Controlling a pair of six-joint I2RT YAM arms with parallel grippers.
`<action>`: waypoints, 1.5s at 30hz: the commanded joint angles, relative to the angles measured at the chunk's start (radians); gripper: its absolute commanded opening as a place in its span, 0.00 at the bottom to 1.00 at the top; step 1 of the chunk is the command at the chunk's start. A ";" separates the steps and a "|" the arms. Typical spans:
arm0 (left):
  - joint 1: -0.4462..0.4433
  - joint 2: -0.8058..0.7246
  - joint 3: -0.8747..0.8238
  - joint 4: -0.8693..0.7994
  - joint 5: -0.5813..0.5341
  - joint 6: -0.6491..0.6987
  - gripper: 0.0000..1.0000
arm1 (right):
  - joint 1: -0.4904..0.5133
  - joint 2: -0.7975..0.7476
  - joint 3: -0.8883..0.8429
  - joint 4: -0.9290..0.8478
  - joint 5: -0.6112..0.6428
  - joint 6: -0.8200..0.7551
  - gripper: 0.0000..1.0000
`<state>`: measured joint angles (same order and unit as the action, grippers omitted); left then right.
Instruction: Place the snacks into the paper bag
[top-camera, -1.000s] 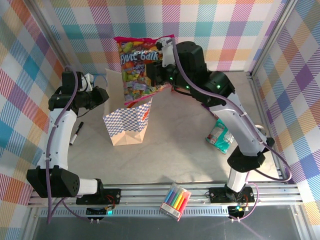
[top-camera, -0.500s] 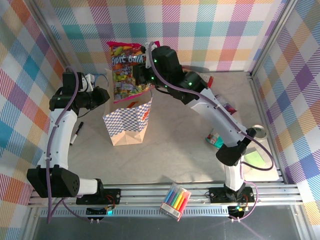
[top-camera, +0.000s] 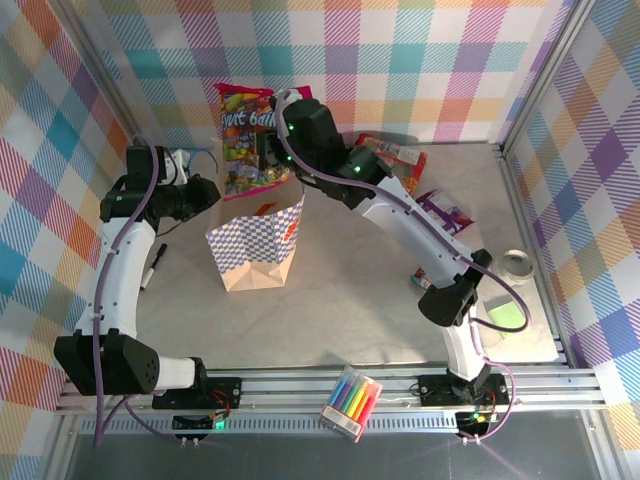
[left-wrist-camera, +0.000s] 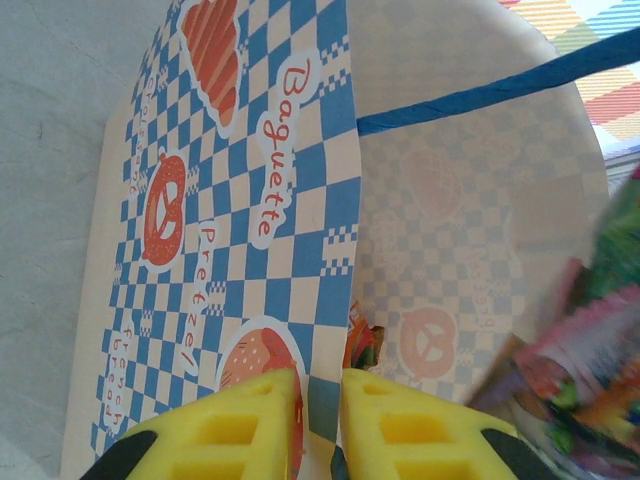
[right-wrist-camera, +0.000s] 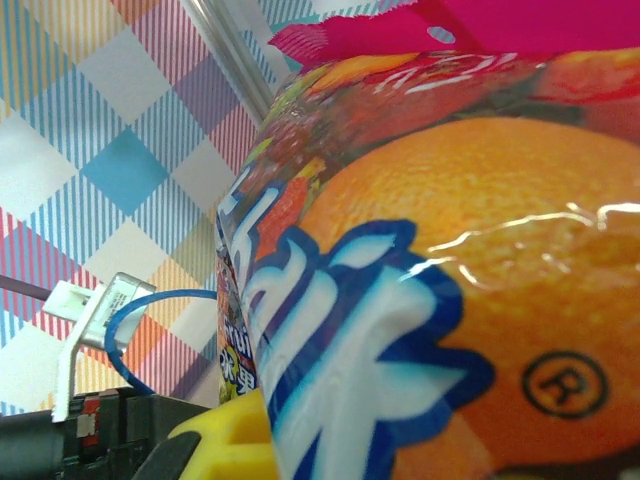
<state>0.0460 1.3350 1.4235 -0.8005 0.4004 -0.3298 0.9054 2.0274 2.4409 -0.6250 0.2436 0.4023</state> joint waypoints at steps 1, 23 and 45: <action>0.020 -0.022 -0.008 0.018 -0.003 -0.019 0.19 | 0.015 -0.027 0.083 0.188 0.043 -0.029 0.00; 0.029 -0.036 -0.047 0.075 0.006 -0.092 0.16 | 0.028 0.004 0.075 0.042 -0.030 -0.040 0.00; 0.031 -0.059 -0.054 0.060 -0.064 -0.107 0.14 | 0.035 0.019 0.075 -0.110 -0.146 0.059 0.00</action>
<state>0.0578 1.3018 1.3884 -0.7490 0.3534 -0.4225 0.9310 2.0697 2.4443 -0.8417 0.1368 0.4381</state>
